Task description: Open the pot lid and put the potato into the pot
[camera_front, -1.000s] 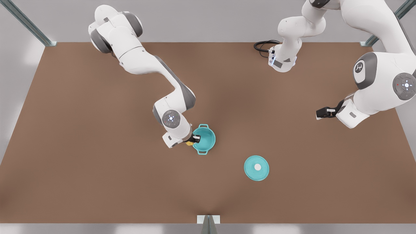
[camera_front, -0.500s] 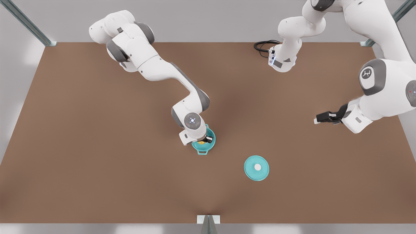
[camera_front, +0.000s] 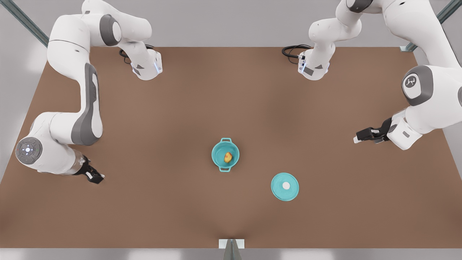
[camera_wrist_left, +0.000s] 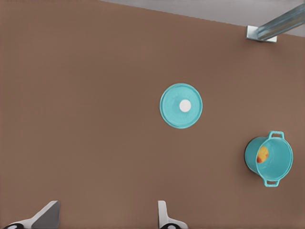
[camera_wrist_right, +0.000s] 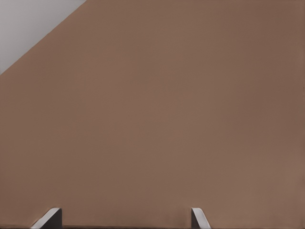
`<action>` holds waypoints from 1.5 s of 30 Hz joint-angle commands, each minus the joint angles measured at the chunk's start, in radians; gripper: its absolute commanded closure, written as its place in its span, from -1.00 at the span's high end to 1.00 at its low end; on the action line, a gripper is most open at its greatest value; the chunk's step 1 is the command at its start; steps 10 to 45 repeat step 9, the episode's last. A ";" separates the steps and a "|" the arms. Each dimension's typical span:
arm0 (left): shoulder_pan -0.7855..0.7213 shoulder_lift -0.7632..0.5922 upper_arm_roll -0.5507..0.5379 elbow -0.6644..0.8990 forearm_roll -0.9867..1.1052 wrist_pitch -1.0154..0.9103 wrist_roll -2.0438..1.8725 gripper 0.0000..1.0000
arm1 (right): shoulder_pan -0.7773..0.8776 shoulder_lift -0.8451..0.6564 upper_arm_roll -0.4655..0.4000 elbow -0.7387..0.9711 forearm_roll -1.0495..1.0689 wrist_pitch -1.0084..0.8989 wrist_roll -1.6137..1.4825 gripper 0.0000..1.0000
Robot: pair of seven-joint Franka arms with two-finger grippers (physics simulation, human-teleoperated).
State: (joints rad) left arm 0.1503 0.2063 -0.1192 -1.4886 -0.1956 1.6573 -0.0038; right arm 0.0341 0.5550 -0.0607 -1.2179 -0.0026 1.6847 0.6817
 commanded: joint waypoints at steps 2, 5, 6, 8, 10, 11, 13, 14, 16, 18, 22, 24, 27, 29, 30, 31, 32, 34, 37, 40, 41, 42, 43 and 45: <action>0.000 -0.001 0.000 0.001 0.001 0.007 -0.005 1.00 | -0.005 -0.003 0.004 -0.002 -0.005 -0.128 -0.708 1.00; -0.023 0.008 0.001 0.014 0.024 0.002 -0.005 1.00 | 0.003 -0.003 0.005 -0.002 -0.004 -0.128 -0.699 1.00; -0.023 0.008 0.001 0.014 0.024 0.002 -0.010 1.00 | 0.004 -0.004 0.007 0.000 -0.002 -0.129 -0.697 1.00; -0.023 0.008 0.001 0.013 0.022 0.001 -0.015 1.00 | 0.007 -0.003 0.007 0.000 -0.002 -0.129 -0.697 1.00; -0.025 0.008 0.001 0.013 0.019 0.001 -0.016 1.00 | 0.016 -0.003 0.009 0.000 -0.002 -0.129 -0.691 1.00; -0.025 0.008 0.001 0.013 0.019 0.001 -0.016 1.00 | 0.016 -0.003 0.009 0.000 -0.002 -0.129 -0.691 1.00; -0.025 0.008 0.001 0.013 0.019 0.001 -0.016 1.00 | 0.016 -0.003 0.009 0.000 -0.002 -0.129 -0.691 1.00; -0.025 0.008 0.001 0.013 0.019 0.001 -0.016 1.00 | 0.016 -0.003 0.009 0.000 -0.002 -0.129 -0.691 1.00; -0.025 0.008 0.001 0.013 0.019 0.001 -0.016 1.00 | 0.016 -0.003 0.009 0.000 -0.002 -0.129 -0.691 1.00; -0.025 0.008 0.001 0.013 0.019 0.001 -0.016 1.00 | 0.016 -0.003 0.009 0.000 -0.002 -0.129 -0.691 1.00; -0.025 0.008 0.001 0.013 0.019 0.001 -0.016 1.00 | 0.016 -0.003 0.009 0.000 -0.002 -0.129 -0.691 1.00; -0.025 0.008 0.001 0.013 0.019 0.001 -0.016 1.00 | 0.016 -0.003 0.009 0.000 -0.002 -0.129 -0.691 1.00; -0.025 0.008 0.001 0.013 0.019 0.001 -0.016 1.00 | 0.016 -0.003 0.009 0.000 -0.002 -0.129 -0.691 1.00; -0.025 0.008 0.001 0.013 0.019 0.001 -0.016 1.00 | 0.016 -0.003 0.009 0.000 -0.002 -0.129 -0.691 1.00; -0.025 0.008 0.001 0.013 0.019 0.001 -0.016 1.00 | 0.016 -0.003 0.009 0.000 -0.002 -0.129 -0.691 1.00; -0.025 0.008 0.001 0.013 0.019 0.001 -0.016 1.00 | 0.016 -0.003 0.009 0.000 -0.002 -0.129 -0.691 1.00; -0.025 0.008 0.001 0.013 0.019 0.001 -0.016 1.00 | 0.016 -0.003 0.009 0.000 -0.002 -0.129 -0.691 1.00; -0.025 0.008 0.001 0.013 0.019 0.001 -0.016 1.00 | 0.016 -0.003 0.009 0.000 -0.002 -0.129 -0.691 1.00; -0.025 0.008 0.001 0.013 0.019 0.001 -0.016 1.00 | 0.016 -0.003 0.009 0.000 -0.002 -0.129 -0.691 1.00; -0.025 0.008 0.001 0.013 0.019 0.001 -0.016 1.00 | 0.016 -0.003 0.009 0.000 -0.002 -0.129 -0.691 1.00; -0.025 0.008 0.001 0.013 0.019 0.001 -0.016 1.00 | 0.016 -0.003 0.009 0.000 -0.002 -0.129 -0.691 1.00; -0.025 0.008 0.001 0.013 0.019 0.001 -0.016 1.00 | 0.016 -0.003 0.009 0.000 -0.002 -0.129 -0.691 1.00; -0.025 0.008 0.001 0.013 0.019 0.001 -0.016 1.00 | 0.016 -0.003 0.009 0.000 -0.002 -0.129 -0.691 1.00; -0.025 0.008 0.001 0.013 0.019 0.001 -0.016 1.00 | 0.016 -0.003 0.009 0.000 -0.002 -0.129 -0.691 1.00</action>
